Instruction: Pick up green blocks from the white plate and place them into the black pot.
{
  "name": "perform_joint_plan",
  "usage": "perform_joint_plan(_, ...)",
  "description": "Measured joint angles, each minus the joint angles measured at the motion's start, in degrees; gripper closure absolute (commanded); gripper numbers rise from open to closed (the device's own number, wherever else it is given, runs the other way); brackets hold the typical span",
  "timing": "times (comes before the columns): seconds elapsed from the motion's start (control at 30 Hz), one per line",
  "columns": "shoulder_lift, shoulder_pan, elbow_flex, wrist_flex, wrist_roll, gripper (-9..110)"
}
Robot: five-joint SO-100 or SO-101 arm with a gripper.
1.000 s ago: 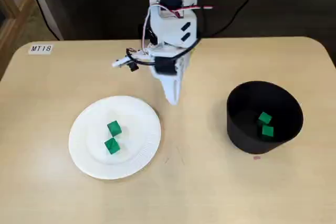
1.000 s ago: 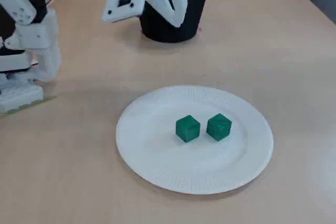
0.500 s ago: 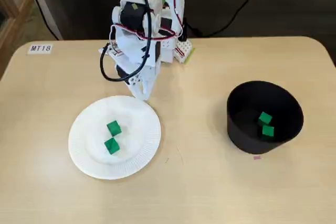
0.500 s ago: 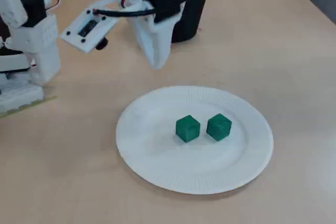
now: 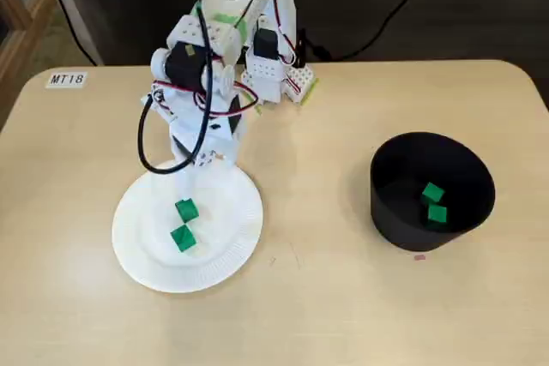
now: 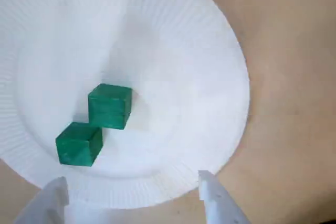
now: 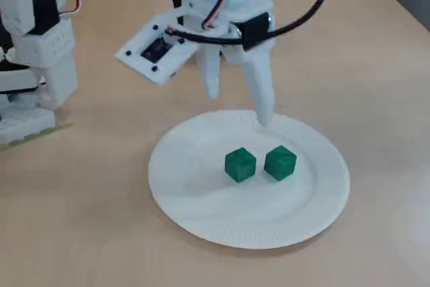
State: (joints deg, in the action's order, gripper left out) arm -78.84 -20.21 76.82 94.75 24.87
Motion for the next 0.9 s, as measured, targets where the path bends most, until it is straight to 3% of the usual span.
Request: perform_joint_plan(0.9,22.68,-2.64,-20.92,0.00,-0.53,73)
